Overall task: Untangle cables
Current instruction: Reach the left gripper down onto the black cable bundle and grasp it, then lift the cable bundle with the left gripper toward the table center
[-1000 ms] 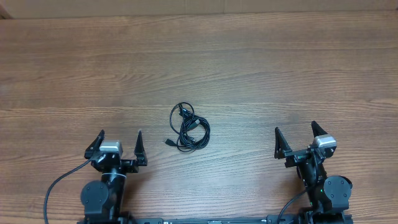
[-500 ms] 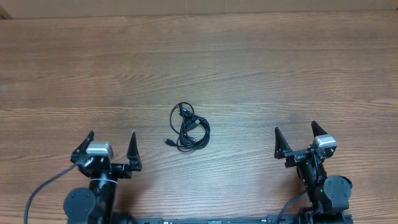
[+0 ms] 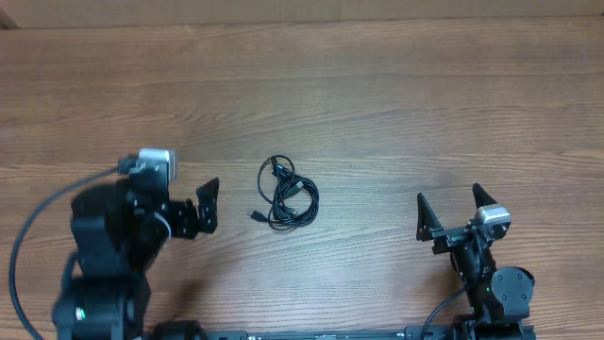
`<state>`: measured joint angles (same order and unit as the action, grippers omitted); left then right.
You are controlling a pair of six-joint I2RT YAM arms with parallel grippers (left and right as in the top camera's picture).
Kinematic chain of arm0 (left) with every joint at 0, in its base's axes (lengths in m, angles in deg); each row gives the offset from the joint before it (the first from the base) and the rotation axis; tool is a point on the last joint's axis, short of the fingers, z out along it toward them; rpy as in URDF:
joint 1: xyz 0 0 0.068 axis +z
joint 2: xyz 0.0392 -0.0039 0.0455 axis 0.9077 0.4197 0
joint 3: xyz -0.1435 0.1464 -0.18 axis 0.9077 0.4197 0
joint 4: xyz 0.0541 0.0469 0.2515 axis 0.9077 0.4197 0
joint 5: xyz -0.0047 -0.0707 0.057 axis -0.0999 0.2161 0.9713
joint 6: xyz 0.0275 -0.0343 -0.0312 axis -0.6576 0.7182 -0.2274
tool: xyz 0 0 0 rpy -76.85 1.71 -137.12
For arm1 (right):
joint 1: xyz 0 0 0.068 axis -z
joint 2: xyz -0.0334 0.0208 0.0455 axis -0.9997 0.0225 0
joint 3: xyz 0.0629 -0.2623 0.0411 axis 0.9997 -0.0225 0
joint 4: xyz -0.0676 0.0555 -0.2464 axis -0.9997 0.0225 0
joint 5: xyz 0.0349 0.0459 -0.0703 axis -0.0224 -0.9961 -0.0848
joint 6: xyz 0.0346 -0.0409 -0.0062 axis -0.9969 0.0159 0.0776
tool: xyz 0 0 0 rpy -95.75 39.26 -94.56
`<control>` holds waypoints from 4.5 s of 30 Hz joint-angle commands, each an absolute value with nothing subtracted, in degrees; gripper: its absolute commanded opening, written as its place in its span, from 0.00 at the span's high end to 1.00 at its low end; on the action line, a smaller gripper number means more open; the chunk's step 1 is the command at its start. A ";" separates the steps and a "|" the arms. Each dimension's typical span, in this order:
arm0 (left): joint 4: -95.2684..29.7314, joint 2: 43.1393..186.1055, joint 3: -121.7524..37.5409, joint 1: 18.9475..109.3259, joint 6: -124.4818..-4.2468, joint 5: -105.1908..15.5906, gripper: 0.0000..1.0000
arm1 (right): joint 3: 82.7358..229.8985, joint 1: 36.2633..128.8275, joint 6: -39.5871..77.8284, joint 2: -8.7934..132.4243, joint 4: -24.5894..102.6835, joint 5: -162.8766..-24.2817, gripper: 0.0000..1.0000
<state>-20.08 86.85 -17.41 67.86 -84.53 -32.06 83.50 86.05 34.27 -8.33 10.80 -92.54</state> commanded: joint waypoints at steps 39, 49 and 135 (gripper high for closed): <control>-1.35 147.94 -42.15 46.60 -88.68 -27.69 0.28 | 82.91 86.25 33.94 -8.79 10.62 -91.78 0.00; -3.62 153.84 -42.11 45.22 -85.10 -27.10 0.33 | 82.91 86.25 33.94 -8.79 10.62 -91.75 0.00; -10.24 131.46 -44.64 40.02 -34.65 -22.37 0.96 | 82.91 86.25 33.94 -8.79 10.62 -91.78 0.00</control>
<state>-10.16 135.14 -43.22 41.09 -36.44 -25.50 83.50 86.05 34.25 -8.33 10.84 -92.54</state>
